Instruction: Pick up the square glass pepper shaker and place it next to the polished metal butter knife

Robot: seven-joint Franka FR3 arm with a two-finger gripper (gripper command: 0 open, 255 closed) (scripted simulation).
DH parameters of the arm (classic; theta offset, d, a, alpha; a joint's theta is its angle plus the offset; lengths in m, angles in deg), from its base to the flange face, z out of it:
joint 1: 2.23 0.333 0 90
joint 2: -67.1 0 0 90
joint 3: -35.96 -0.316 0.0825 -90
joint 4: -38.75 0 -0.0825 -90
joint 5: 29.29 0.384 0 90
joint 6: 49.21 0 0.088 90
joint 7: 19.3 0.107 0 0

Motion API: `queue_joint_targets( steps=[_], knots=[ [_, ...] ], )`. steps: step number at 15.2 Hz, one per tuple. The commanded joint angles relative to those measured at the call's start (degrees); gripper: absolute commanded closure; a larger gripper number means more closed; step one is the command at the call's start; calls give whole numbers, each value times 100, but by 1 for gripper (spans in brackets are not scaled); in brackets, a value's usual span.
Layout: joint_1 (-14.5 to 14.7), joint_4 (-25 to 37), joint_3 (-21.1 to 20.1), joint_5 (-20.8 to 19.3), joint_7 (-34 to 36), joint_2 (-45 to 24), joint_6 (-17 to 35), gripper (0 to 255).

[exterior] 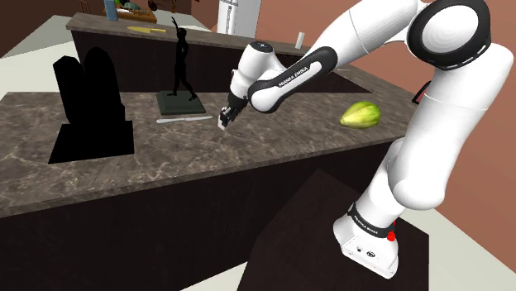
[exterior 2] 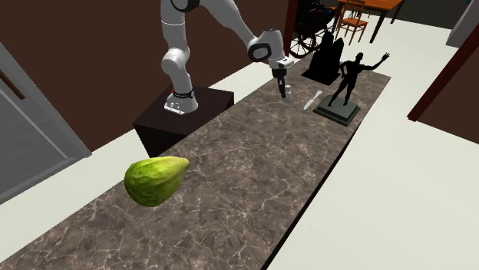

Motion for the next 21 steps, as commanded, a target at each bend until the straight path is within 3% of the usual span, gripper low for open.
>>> queue_joint_targets(
  steps=[1,3,4,9,13,21],
  knots=[
    [0,-1,1,-1,0,-2,4,255],
    [0,-1,1,-1,0,-2,4,255],
    [0,-1,1,-1,0,-2,4,0],
    [0,-1,1,-1,0,-2,4,0],
    [48,-115,-59,95,-74,697,-590,0],
    [49,-115,-59,95,-74,697,-590,0]
  ],
)
